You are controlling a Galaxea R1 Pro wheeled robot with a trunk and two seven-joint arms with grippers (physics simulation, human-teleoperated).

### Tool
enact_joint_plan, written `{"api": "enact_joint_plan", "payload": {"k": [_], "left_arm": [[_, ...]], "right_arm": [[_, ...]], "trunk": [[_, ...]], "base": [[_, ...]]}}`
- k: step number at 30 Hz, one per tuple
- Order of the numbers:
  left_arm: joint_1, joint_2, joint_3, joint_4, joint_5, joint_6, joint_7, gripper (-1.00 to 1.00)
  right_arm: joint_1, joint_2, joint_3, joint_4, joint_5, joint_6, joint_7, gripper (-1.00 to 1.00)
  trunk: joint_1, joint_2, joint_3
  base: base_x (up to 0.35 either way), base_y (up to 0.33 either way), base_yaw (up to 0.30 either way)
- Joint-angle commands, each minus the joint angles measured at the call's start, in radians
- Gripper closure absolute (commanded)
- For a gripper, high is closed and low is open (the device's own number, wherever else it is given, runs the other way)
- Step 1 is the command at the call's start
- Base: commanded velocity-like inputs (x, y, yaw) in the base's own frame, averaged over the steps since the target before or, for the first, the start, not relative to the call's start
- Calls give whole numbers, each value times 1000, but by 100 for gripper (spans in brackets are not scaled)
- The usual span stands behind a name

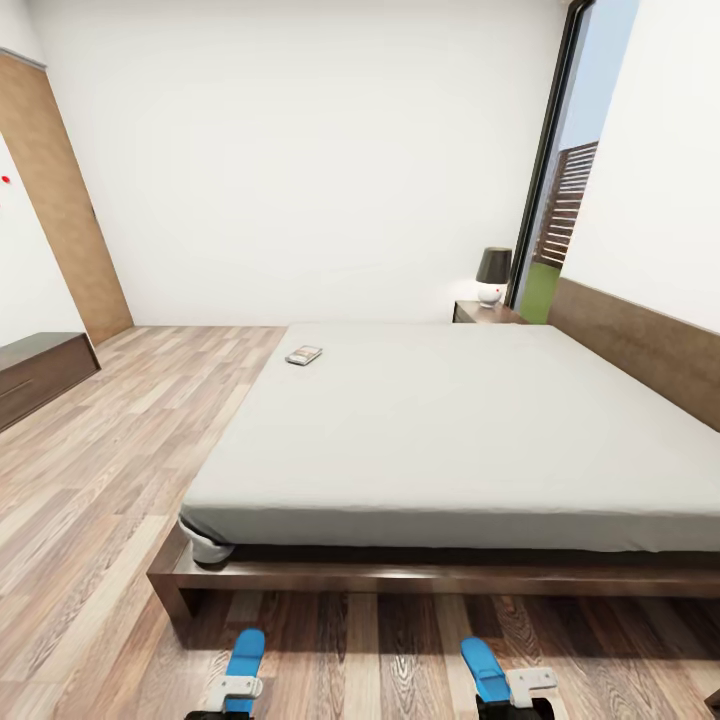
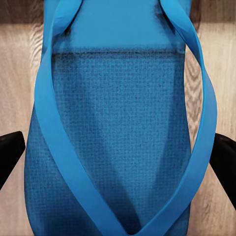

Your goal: In the bedroom, move the book from the bed onto either nightstand, and place the two sandals side by side next to the bed.

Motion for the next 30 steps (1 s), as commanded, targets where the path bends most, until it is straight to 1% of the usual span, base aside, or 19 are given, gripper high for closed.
{"api": "enact_joint_plan", "payload": {"k": [1, 16, 30], "left_arm": [[0, 1, -8, -3, 10, 6, 2, 100], [0, 1, -8, -2, 10, -16, 2, 100], [0, 1, -8, -4, 11, -17, 3, 100]], "right_arm": [[-1, 0, -1, -1, 7, 3, -2, 100], [-9, 2, -2, -2, 5, 3, -2, 100], [-12, 0, -6, -1, 4, 3, -3, 100]], "trunk": [[4, -7, -4], [61, -112, -51], [61, -112, -51]], "base": [[0, 0, 0], [0, 0, 0], [0, 0, 0]]}}
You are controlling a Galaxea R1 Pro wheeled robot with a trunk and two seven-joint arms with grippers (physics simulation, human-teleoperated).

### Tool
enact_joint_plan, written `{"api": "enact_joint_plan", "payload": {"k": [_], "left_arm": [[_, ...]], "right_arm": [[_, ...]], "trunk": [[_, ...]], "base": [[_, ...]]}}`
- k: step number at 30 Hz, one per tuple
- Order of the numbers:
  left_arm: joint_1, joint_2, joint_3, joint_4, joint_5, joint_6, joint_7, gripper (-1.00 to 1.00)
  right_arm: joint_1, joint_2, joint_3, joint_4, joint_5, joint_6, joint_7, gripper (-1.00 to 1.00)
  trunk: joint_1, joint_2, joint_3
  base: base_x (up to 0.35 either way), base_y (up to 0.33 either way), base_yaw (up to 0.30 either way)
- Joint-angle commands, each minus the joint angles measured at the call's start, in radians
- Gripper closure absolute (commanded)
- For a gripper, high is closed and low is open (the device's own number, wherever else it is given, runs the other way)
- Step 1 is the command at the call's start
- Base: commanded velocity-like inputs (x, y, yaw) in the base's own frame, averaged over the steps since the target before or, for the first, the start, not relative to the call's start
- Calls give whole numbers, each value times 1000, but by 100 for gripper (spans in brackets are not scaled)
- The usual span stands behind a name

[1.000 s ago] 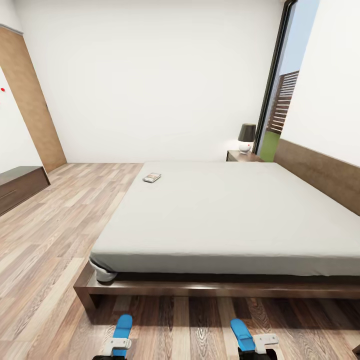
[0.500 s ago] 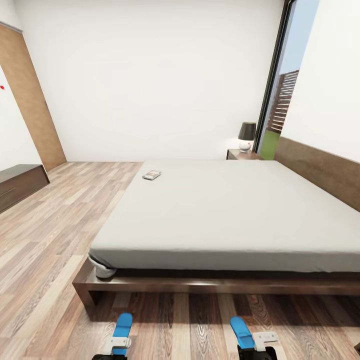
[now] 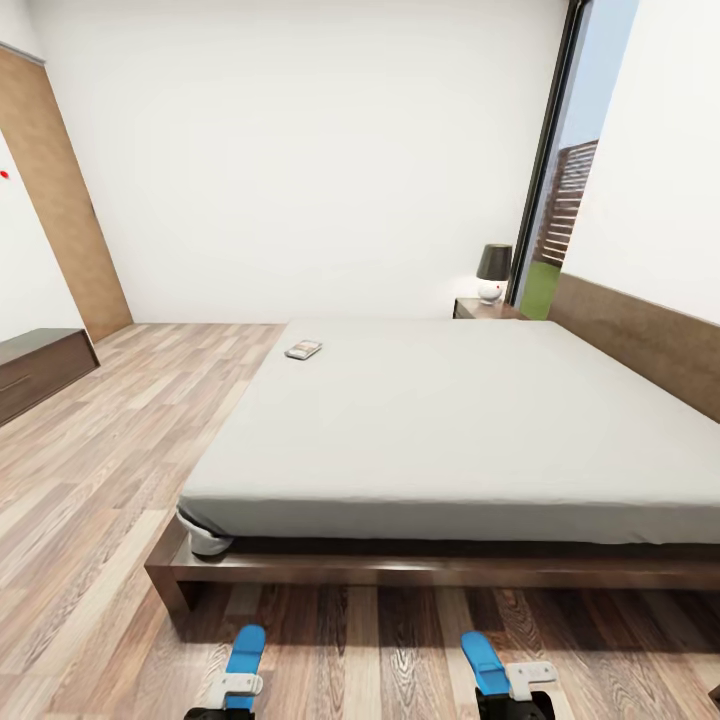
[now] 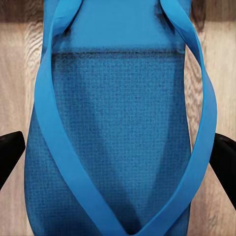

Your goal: In the bedroom, move the book from the bed onto either nightstand, and place the two sandals side by side next to the bed.

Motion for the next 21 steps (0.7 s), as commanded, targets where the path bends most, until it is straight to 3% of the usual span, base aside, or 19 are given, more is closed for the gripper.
{"api": "enact_joint_plan", "payload": {"k": [1, 21], "left_arm": [[0, 1, -8, -3, 10, 5, 2, 100], [0, 1, -8, -3, 10, 5, 4, 100]], "right_arm": [[0, 0, -1, -1, 7, 3, -2, 100], [-1, 1, 0, -1, 5, 3, -2, 100]], "trunk": [[0, 0, -1], [0, 0, -1]], "base": [[0, 0, 0], [0, 0, 0]]}}
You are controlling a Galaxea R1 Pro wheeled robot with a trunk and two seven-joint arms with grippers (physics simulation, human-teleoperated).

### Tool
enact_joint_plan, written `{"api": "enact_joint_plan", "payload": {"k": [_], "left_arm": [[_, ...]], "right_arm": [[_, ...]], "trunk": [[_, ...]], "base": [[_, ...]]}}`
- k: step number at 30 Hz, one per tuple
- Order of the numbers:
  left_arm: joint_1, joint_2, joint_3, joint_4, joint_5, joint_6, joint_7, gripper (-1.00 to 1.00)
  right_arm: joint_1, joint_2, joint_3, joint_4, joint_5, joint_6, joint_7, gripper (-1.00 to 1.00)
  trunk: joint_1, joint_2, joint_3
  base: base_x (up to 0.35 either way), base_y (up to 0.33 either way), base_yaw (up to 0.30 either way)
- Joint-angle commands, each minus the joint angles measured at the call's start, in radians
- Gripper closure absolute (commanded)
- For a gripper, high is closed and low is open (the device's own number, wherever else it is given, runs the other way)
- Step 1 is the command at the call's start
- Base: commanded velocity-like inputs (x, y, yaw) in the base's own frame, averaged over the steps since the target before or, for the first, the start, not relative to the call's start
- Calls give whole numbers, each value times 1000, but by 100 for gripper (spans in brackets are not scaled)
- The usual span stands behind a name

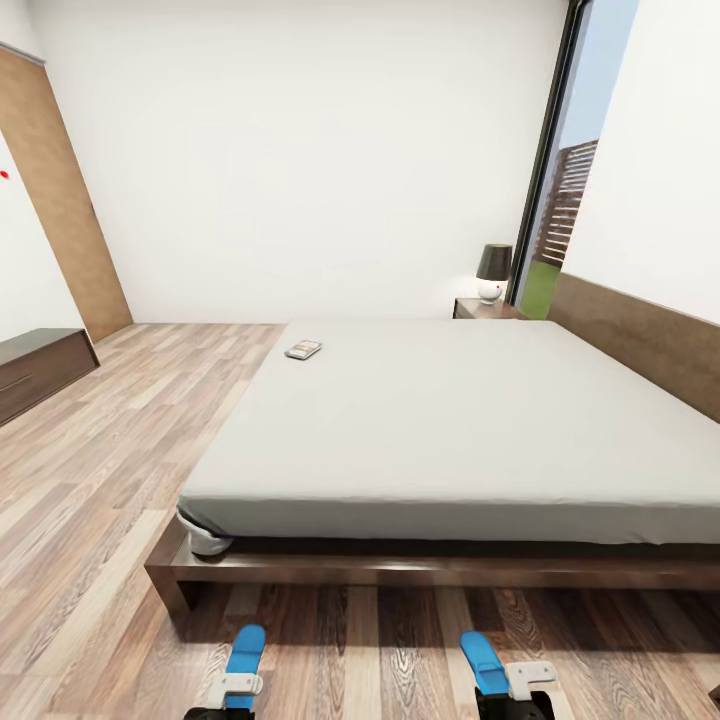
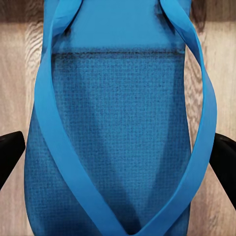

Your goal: In the bedroom, move the book from the bed onto either nightstand, and place the two sandals side by side next to the bed.

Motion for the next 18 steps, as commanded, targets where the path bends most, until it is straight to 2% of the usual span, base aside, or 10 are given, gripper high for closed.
{"api": "enact_joint_plan", "payload": {"k": [1, 18], "left_arm": [[0, 1, -8, -3, 10, 5, 3, 100], [0, 1, -8, -3, 10, 5, 4, 100]], "right_arm": [[0, 0, -1, -1, 7, 3, -3, 100], [0, 0, 2, 0, 8, 2, -3, 100]], "trunk": [[0, 0, -1], [0, 0, -1]], "base": [[0, 0, 0], [0, 0, 0]]}}
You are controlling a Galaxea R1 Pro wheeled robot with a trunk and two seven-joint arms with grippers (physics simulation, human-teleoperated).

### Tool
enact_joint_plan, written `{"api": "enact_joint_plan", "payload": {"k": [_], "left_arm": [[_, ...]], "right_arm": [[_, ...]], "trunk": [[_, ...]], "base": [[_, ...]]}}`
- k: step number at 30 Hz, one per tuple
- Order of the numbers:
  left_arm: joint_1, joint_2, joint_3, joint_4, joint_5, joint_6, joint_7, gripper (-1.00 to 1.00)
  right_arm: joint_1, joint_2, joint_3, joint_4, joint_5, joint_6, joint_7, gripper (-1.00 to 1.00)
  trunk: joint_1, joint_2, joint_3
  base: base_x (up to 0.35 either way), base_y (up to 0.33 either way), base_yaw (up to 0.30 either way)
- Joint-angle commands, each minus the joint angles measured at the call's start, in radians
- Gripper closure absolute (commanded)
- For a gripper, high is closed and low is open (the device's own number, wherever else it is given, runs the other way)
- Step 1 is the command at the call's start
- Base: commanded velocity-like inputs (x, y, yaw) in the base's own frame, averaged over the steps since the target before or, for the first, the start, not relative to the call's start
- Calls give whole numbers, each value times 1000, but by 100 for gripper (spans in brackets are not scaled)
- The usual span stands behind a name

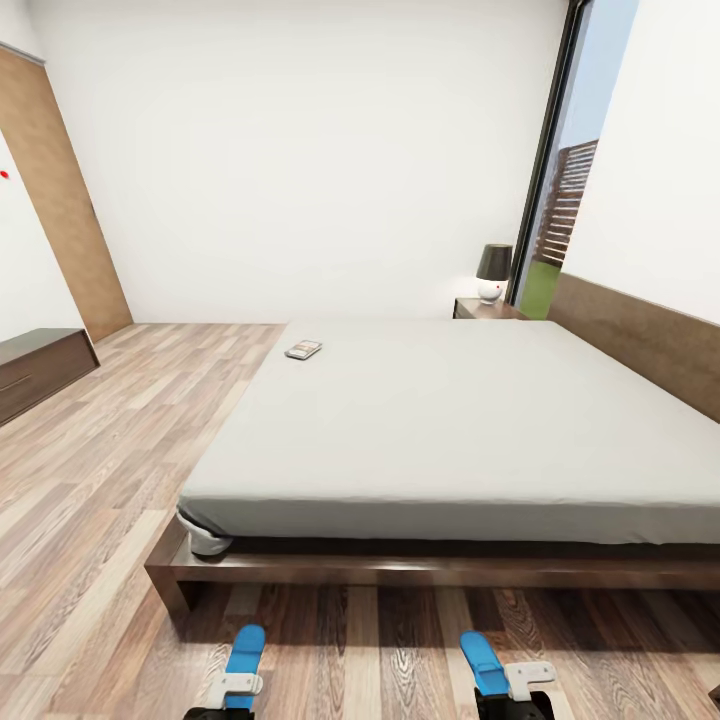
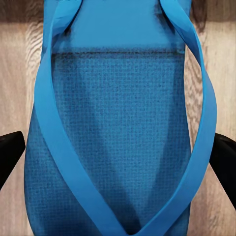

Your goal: In the bedroom, move the book from the bed onto either nightstand, and place the two sandals side by side next to the bed.

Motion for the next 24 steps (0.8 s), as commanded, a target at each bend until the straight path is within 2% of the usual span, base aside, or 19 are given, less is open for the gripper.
{"api": "enact_joint_plan", "payload": {"k": [1, 4, 8, 16, 24], "left_arm": [[0, 1, -8, -3, 10, 5, 3, 100], [0, 1, -8, -3, 10, 5, 6, 100], [0, 1, -8, -2, 10, 5, 7, 100], [0, 1, -9, -3, 10, -3, 8, 100], [0, 1, -9, -1, 10, -31, 8, 100]], "right_arm": [[0, 0, -1, -1, 7, 3, -3, 100], [0, 0, -2, -1, 7, 2, -3, 100], [0, 0, -2, -1, 7, 2, -3, 100], [0, -1, -2, -1, 6, 2, -3, 100], [-1, -1, -2, -3, 7, 2, -2, 100]], "trunk": [[0, 0, -1], [0, 0, -1], [15, -28, -13], [15, -28, -13], [46, -84, -39]], "base": [[0, 0, 0], [0, 0, 0], [0, 0, 0], [0, 0, 0], [0, 0, 0]]}}
